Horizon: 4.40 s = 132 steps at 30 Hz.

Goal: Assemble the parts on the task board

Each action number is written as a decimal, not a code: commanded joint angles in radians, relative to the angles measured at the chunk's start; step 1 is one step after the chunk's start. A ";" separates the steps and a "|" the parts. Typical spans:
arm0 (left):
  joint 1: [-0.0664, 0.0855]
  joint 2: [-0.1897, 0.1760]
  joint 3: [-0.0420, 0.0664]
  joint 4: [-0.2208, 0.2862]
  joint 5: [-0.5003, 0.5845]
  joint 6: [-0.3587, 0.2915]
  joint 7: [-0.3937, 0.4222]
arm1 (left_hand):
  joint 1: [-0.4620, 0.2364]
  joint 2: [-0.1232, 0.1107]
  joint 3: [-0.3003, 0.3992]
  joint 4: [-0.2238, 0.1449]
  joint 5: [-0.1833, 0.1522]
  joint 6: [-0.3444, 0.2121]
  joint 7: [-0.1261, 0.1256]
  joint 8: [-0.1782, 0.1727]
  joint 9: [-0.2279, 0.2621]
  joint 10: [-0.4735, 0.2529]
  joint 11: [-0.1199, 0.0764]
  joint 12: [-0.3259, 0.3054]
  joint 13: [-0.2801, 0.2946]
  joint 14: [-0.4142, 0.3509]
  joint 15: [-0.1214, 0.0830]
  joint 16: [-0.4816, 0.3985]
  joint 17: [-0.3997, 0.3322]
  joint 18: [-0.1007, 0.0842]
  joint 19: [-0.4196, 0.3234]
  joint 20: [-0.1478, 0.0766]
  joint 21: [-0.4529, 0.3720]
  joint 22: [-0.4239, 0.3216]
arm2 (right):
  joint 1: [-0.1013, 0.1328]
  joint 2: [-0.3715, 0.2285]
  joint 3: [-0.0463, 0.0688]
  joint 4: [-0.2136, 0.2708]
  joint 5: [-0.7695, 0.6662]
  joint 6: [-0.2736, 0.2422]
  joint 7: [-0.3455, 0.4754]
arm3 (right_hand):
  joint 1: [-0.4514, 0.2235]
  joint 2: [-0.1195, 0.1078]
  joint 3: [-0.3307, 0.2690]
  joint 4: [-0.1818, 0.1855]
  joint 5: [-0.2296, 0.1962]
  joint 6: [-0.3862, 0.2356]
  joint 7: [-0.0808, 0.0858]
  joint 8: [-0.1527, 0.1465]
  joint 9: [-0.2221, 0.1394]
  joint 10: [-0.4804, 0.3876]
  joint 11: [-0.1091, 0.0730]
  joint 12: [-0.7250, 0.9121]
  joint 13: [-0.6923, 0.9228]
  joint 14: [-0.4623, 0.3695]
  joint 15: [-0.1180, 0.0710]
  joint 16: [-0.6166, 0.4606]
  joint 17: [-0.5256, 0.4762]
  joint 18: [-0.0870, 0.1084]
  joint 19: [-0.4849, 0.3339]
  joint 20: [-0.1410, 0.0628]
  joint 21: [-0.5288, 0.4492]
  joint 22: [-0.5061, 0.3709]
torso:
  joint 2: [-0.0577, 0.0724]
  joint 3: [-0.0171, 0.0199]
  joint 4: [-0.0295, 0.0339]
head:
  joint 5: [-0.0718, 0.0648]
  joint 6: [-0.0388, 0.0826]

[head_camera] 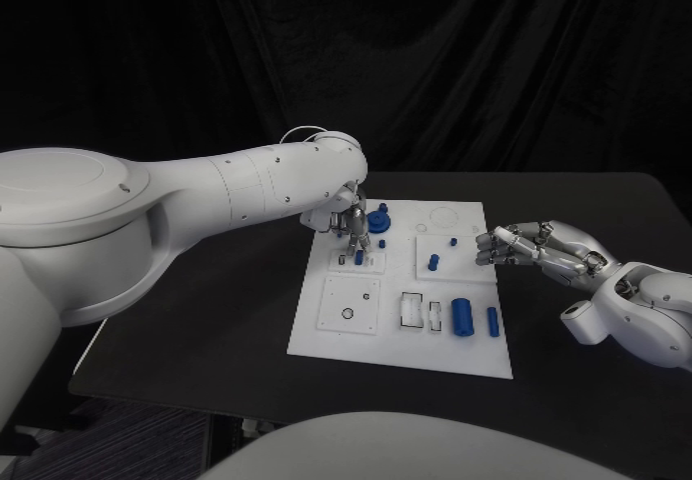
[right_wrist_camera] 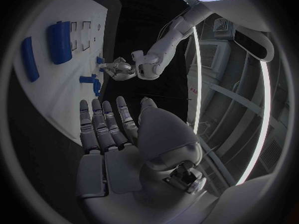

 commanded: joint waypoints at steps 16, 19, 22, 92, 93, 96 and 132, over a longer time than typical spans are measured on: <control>-0.008 -0.004 0.001 0.006 -0.006 -0.002 0.025 | 0.004 -0.007 0.009 -0.002 0.008 -0.009 0.001 0.004 0.003 0.106 0.002 0.004 0.263 0.104 0.006 0.003 0.263 0.015 -0.004 0.001 -0.006 0.098 | -0.001 0.003 0.001 -0.007 -0.002 0.017 -0.018 | 0.012 0.000 0.000 -0.001 0.004 0.004 0.080 0.005 0.002 0.002 -0.006 0.006 -0.002 0.005 -0.004 0.007 -0.001 0.014 0.009 0.001 0.004 -0.002 | 0.001 0.0008 -0.0004 | -0.001 0.000; -0.009 -0.005 0.001 0.008 -0.006 -0.001 0.026 | 0.004 -0.007 0.010 -0.002 0.008 -0.008 0.000 0.004 0.003 0.106 0.002 0.004 0.263 0.104 0.006 0.003 0.263 0.015 -0.005 0.001 -0.007 0.098 | -0.001 0.004 0.001 -0.009 -0.002 0.017 -0.018 | 0.012 0.000 0.000 -0.001 0.004 0.004 0.080 0.005 0.002 0.002 -0.006 0.006 -0.002 0.005 -0.004 0.007 -0.001 0.014 0.009 0.001 0.004 -0.002 | 0.001 0.0008 -0.0005 | -0.001 0.000; -0.009 -0.005 0.001 0.010 -0.006 0.000 0.026 | 0.004 -0.007 0.012 -0.003 0.009 -0.007 0.000 0.004 0.004 0.106 0.002 0.004 0.263 0.104 0.006 0.003 0.263 0.015 -0.006 0.001 -0.008 0.097 | -0.001 0.004 0.001 -0.010 -0.002 0.017 -0.018 | 0.012 0.000 0.000 -0.001 0.004 0.004 0.080 0.005 0.002 0.002 -0.006 0.006 -0.002 0.005 -0.004 0.007 -0.001 0.014 0.009 0.001 0.004 -0.002 | 0.001 0.0008 0.0003 | -0.001 0.000; -0.015 -0.071 0.000 0.104 -0.007 -0.135 0.010 | -0.035 -0.077 0.327 -0.223 0.094 0.049 -0.031 0.037 0.083 0.106 -0.029 0.004 0.263 0.104 -0.024 0.003 0.263 0.008 0.029 -0.027 0.001 0.130 | -0.001 0.018 0.001 -0.032 -0.002 0.063 -0.069 | 0.021 -0.001 0.007 -0.002 0.005 -0.002 0.084 0.007 0.001 -0.007 -0.005 0.005 -0.006 -0.008 -0.003 0.009 -0.003 0.013 0.002 0.001 0.000 -0.008 | 0.000 0.0004 0.0004 | 0.008 0.000; -0.015 -0.076 0.000 0.111 -0.007 -0.147 0.011 | -0.035 -0.077 0.328 -0.224 0.094 0.049 -0.031 0.037 0.084 0.106 -0.029 0.004 0.263 0.104 -0.024 0.003 0.263 0.008 0.029 -0.027 0.001 0.129 | -0.001 0.017 0.001 -0.032 -0.002 0.063 -0.069 | 0.021 -0.001 0.007 -0.002 0.005 -0.002 0.084 0.007 0.001 -0.007 -0.005 0.005 -0.006 -0.008 -0.003 0.009 -0.003 0.013 0.002 0.001 0.000 -0.008 | 0.000 0.0004 0.0006 | 0.008 0.000; -0.015 -0.097 0.000 0.135 0.014 -0.195 0.014 | -0.037 -0.079 0.334 -0.229 0.094 0.050 -0.032 0.040 0.088 0.106 -0.030 0.004 0.263 0.104 -0.025 0.003 0.263 0.008 0.029 -0.028 -0.001 0.129 | -0.001 0.015 0.001 -0.032 -0.002 0.061 -0.070 | 0.021 -0.001 0.007 -0.002 0.005 -0.002 0.084 0.007 0.001 -0.007 -0.005 0.005 -0.006 -0.008 -0.003 0.009 -0.003 0.013 0.002 0.001 0.000 -0.008 | 0.000 0.0006 0.0007 | 0.005 0.000; -0.066 -0.317 0.000 0.448 0.061 -0.761 0.144 | -0.082 -0.078 0.352 -0.210 0.105 0.046 -0.036 0.068 0.122 0.106 -0.034 0.004 0.263 0.104 -0.030 0.003 0.263 0.015 0.020 -0.034 -0.032 0.114 | -0.001 -0.008 0.001 -0.008 -0.002 0.010 -0.052 | 0.023 -0.003 0.008 -0.002 0.006 -0.006 0.082 0.006 0.000 -0.010 -0.002 0.005 -0.007 -0.012 -0.001 0.010 -0.003 0.012 0.000 0.001 -0.002 -0.010 | 0.001 0.0021 -0.0007 | 0.000 0.000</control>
